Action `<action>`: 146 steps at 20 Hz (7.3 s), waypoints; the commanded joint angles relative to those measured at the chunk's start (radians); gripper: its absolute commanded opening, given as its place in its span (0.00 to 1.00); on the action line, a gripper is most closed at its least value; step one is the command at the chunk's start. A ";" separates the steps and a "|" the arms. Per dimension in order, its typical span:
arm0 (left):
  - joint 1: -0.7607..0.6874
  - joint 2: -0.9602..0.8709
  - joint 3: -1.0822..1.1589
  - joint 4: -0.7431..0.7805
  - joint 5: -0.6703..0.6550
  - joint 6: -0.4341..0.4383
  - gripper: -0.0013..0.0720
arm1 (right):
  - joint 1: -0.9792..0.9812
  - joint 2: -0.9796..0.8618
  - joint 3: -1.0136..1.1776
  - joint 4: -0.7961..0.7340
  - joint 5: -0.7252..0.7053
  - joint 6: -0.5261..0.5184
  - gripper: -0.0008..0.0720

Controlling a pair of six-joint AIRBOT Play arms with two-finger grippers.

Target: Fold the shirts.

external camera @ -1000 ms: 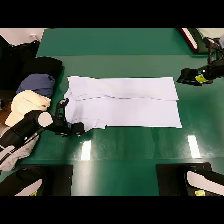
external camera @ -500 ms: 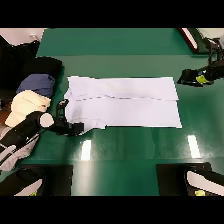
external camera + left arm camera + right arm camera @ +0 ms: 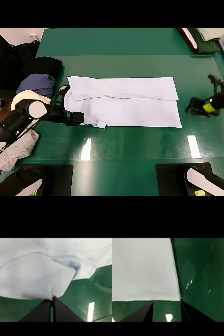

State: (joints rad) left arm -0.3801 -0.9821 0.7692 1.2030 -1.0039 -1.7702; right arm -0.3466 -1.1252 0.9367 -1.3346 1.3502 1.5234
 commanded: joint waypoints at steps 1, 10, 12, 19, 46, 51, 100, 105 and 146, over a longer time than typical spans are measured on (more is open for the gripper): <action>0.000 0.003 0.019 0.000 -0.015 0.016 0.05 | -0.048 -0.005 -0.155 0.008 -0.064 -0.030 0.55; 0.000 0.003 0.019 0.000 -0.044 0.016 0.06 | 0.072 -0.123 -0.178 0.007 -0.146 -0.029 0.54; 0.000 0.003 0.019 0.000 -0.056 0.016 0.05 | 0.079 -0.126 -0.178 0.005 -0.151 -0.030 0.37; 0.000 0.053 0.079 0.000 -0.158 0.024 0.05 | 0.000 0.077 -0.144 -0.005 0.000 -0.032 0.03; 0.005 -0.044 0.085 0.373 0.452 -0.168 0.05 | 0.165 -0.277 0.355 0.008 -0.239 0.005 0.03; 0.092 -0.123 0.085 0.360 0.529 -0.198 0.06 | 0.164 -0.343 0.354 0.008 -0.342 0.005 0.03; -0.311 -0.885 0.893 0.031 0.180 0.021 0.05 | 0.158 -0.320 0.600 0.738 0.193 -0.368 0.03; -0.304 -0.920 0.912 0.029 0.151 0.025 0.05 | 0.304 -0.270 0.604 0.738 0.159 -0.315 0.03; 0.153 -0.185 1.070 0.534 -0.522 0.154 0.06 | 0.631 -0.570 0.595 0.481 -0.091 -0.317 0.69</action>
State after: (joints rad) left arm -0.2276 -1.1675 1.8397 1.7447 -1.5234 -1.6161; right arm 0.4335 -1.7721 1.6905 -0.8028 1.2335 1.1835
